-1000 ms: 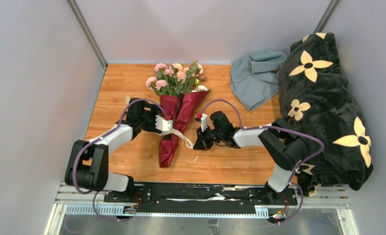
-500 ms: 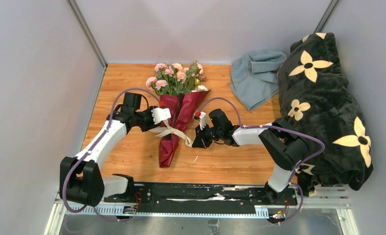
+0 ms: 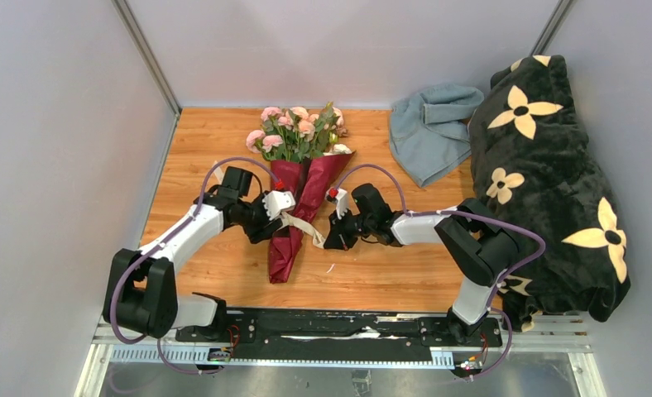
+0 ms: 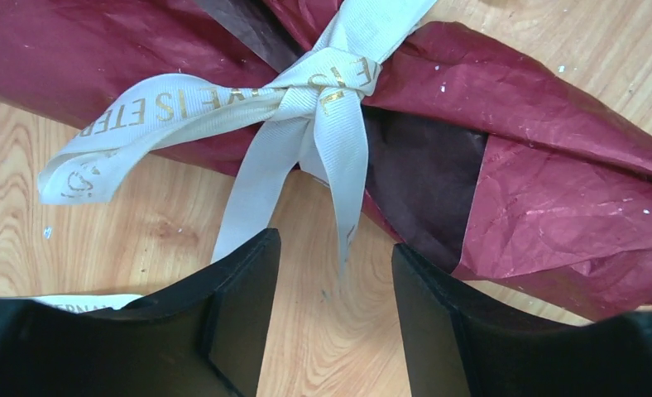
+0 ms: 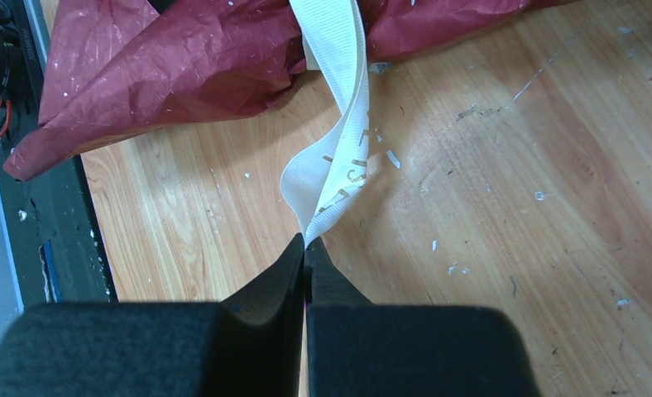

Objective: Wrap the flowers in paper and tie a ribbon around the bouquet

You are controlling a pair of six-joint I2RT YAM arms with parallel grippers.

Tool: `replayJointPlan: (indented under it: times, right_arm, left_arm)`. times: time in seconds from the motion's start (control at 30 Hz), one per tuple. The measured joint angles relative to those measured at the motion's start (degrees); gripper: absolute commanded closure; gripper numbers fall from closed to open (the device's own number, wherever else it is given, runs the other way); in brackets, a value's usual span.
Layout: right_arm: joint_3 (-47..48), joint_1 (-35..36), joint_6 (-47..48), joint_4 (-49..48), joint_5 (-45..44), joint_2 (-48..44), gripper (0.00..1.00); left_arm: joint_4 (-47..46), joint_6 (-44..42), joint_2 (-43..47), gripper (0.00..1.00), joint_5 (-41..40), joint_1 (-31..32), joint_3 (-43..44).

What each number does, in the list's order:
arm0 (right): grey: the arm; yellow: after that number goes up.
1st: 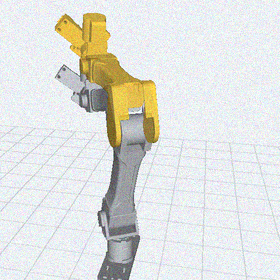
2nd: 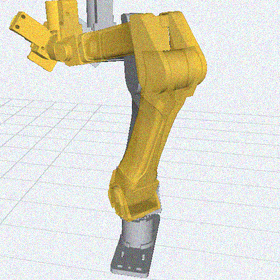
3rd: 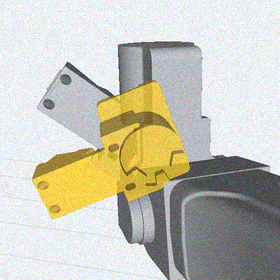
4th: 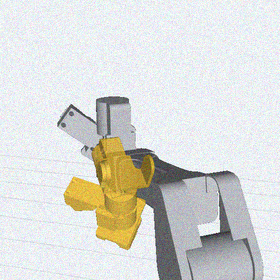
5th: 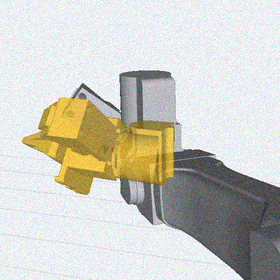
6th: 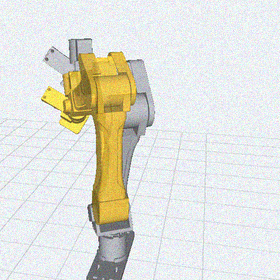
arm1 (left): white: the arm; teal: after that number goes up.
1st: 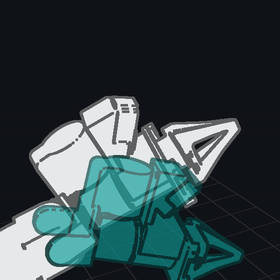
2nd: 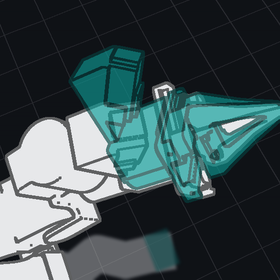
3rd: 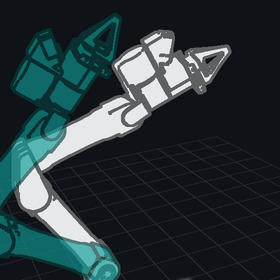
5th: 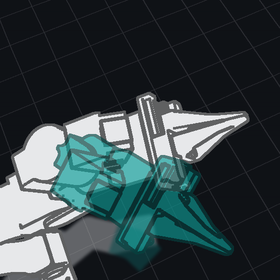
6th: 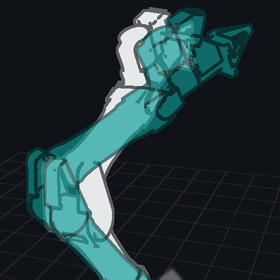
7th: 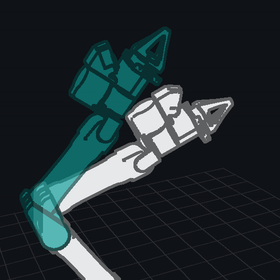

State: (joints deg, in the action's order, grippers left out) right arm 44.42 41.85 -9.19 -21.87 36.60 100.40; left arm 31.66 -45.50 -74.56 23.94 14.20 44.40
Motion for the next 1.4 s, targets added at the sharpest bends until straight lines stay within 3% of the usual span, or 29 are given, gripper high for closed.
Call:
replayJointPlan:
  times: [0.3,0.33,0.63,0.93,1.07,1.13,1.27,1.4]
  right_arm:
    - [0.11,0.0,0.0,-0.02,0.0,0.0,1.0]
    - [0.11,0.0,0.0,-0.02,0.0,0.0,1.0]
    - [2.23,0.0,0.85,1.22,0.02,0.0,1.0]
    - [13.44,0.0,7.3,7.63,-0.81,0.0,1.0]
    - [17.14,0.0,9.77,9.81,-1.31,0.46,0.95]
    - [17.77,0.0,11.41,10.84,-1.25,0.59,0.85]
    - [16.37,0.0,14.97,12.92,-0.2,0.39,0.52]
    - [12.13,0.0,20.04,13.29,0.9,-1.73,0.36]
  left_arm:
    - [-6.67,-0.79,-0.48,0.98,-5.05,1.31,-3.06]
    - [-6.91,-0.94,-0.46,1.0,-5.05,1.31,-3.06]
    - [-4.37,-4.94,2.91,1.0,-5.73,1.18,-3.89]
    - [0.59,-22.86,5.01,1.0,-15.65,-2.19,-10.97]
    - [1.51,-27.52,5.92,1.0,-16.94,-2.19,-13.57]
    - [0.7,-29.75,6.47,1.0,-17.33,-2.16,-14.34]
    - [-1.4,-33.44,7.56,1.0,-18.05,-2.16,-15.96]
    - [-2.58,-35.26,7.72,1.0,-18.12,-2.16,-16.35]
